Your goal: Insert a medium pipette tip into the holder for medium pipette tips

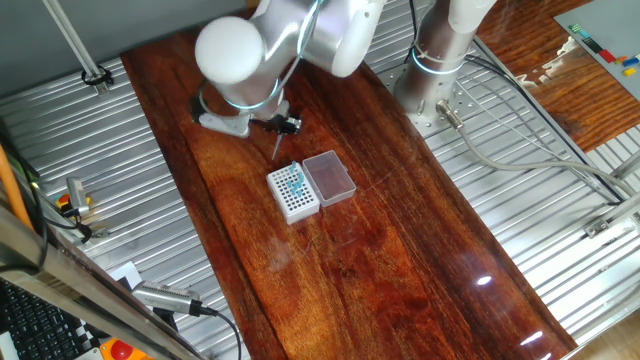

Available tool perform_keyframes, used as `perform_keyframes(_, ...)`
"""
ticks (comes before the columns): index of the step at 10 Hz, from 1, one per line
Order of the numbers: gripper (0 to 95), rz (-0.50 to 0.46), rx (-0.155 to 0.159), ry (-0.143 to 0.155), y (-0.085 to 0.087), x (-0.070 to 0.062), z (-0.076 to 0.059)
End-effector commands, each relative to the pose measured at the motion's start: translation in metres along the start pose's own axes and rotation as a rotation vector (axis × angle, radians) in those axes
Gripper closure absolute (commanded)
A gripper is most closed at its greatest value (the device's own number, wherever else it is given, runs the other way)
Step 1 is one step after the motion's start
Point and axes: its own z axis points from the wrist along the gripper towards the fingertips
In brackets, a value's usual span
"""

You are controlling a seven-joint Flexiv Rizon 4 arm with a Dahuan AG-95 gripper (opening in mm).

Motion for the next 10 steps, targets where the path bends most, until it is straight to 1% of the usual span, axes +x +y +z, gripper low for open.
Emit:
perform_keyframes(1, 95.0, -0.016, -0.026, 0.012, 0.001, 0.001, -0.001)
perform_keyframes(2, 95.0, -0.033, -0.038, 0.034, 0.003, -0.003, -0.003)
perform_keyframes(3, 95.0, -0.061, -0.042, 0.048, 0.005, -0.005, -0.005)
perform_keyframes(5, 95.0, -0.1, -0.046, 0.056, 0.007, -0.009, -0.007)
perform_keyframes(7, 95.0, -0.133, -0.041, 0.069, 0.007, -0.01, -0.007)
perform_keyframes(8, 95.0, -0.118, -0.035, 0.075, 0.006, -0.007, -0.007)
perform_keyframes(10, 95.0, -0.12, -0.033, 0.076, 0.006, -0.007, -0.007)
